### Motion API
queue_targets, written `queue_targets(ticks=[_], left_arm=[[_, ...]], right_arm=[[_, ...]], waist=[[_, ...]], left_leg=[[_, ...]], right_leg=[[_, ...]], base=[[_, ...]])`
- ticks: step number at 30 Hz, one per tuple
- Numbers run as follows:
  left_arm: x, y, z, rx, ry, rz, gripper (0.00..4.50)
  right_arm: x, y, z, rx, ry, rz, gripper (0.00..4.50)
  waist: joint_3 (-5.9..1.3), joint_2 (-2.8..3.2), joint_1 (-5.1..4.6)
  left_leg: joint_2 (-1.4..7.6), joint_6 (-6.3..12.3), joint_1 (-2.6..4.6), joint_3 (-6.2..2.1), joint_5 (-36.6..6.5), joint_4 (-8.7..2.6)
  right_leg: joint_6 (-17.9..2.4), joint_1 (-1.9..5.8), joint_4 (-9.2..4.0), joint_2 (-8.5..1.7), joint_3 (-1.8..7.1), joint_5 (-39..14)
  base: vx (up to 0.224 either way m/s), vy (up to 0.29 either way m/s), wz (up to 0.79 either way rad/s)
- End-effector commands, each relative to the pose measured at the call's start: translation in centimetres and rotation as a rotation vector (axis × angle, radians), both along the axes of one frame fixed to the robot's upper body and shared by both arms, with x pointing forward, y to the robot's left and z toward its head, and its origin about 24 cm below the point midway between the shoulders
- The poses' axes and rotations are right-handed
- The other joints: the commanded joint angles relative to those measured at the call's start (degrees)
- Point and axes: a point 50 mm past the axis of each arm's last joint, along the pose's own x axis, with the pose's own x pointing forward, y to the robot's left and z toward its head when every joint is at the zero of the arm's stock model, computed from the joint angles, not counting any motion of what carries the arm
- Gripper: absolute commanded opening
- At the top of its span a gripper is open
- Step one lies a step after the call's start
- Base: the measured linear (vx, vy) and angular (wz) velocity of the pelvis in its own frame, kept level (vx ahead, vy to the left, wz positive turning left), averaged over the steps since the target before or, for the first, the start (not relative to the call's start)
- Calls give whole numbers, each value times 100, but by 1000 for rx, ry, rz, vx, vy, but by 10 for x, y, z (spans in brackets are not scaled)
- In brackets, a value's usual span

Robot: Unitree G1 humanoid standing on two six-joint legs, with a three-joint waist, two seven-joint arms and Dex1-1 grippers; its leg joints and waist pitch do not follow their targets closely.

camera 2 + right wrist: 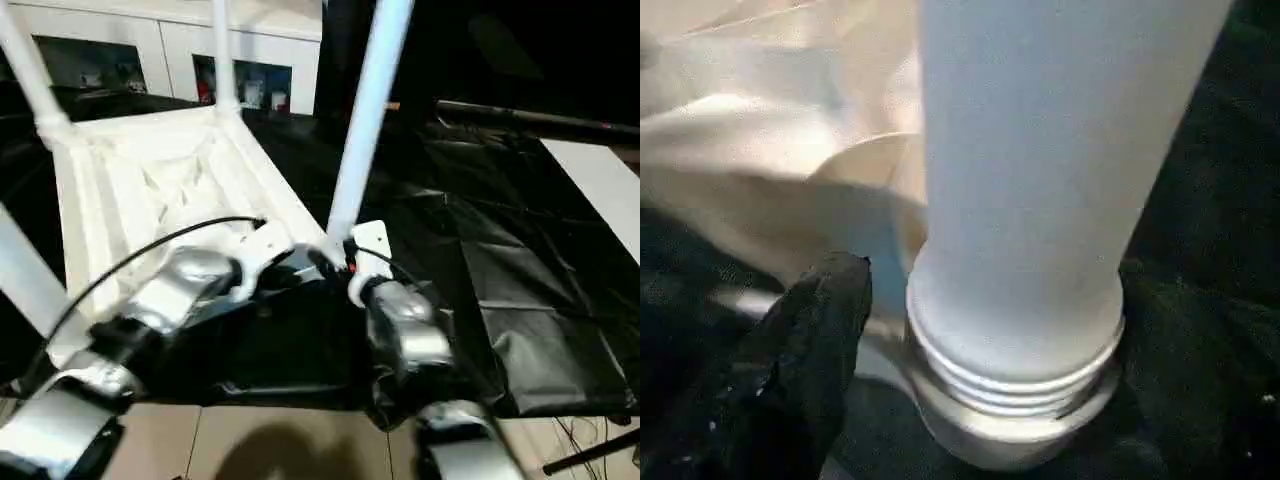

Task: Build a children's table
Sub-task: Rotate leg to tighten

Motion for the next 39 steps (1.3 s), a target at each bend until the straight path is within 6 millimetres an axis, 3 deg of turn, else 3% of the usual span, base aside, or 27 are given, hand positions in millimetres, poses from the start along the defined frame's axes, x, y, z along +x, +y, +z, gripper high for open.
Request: queue_targets(ticks=[1,7,12,14,18,28,35,39], left_arm=[[-27,3,-22,-76,150,-163,0],[-40,19,-17,-76,213,-271,0],[-44,35,-13,-66,229,-292,0],[-44,38,-12,-62,231,-290,0],[-45,40,-11,-63,232,-280,0],[-45,40,-11,-66,232,-270,0],[-45,40,-11,-69,241,-270,0],[-44,36,-12,-81,230,-245,0]], right_arm=[[-14,5,5,-32,-13,250,378],[-23,-8,14,-53,-42,363,378],[-29,-14,18,-68,-34,456,378],[-30,-13,18,-73,-25,478,378],[-31,-11,16,-75,-12,500,352],[-30,-8,16,-58,-3,511,276],[-31,-7,15,-37,5,514,267],[-27,-5,10,-33,2,417,266]], waist=[[-200,-45,60],[-222,-10,117],[-217,-50,133],[-222,-39,135],[-221,-69,136],[-219,-64,140],[-225,-61,139],[-216,-44,122]], left_leg=[[136,264,-11,-19,-1761,-365],[171,227,55,5,-1746,-365],[149,208,31,5,-1703,-367],[151,217,40,11,-1679,-360],[143,238,35,20,-1521,-344],[140,234,47,19,-1480,-337],[133,264,45,24,-1372,-323],[129,221,38,18,-1430,-336]], right_leg=[[-851,187,-497,-260,172,-2056],[-1070,154,-435,-241,193,-1646],[-1026,181,-418,-237,188,-1656],[-1028,173,-413,-241,195,-1633],[-1069,185,-391,-238,192,-1467],[-1065,188,-390,-238,191,-1499],[-1120,201,-366,-230,189,-1301],[-1121,203,-373,-229,187,-1368]], base=[[0,0,0],[0,0,0],[0,0,0],[0,0,0],[0,0,0],[0,0,0],[0,0,0],[0,0,0]])
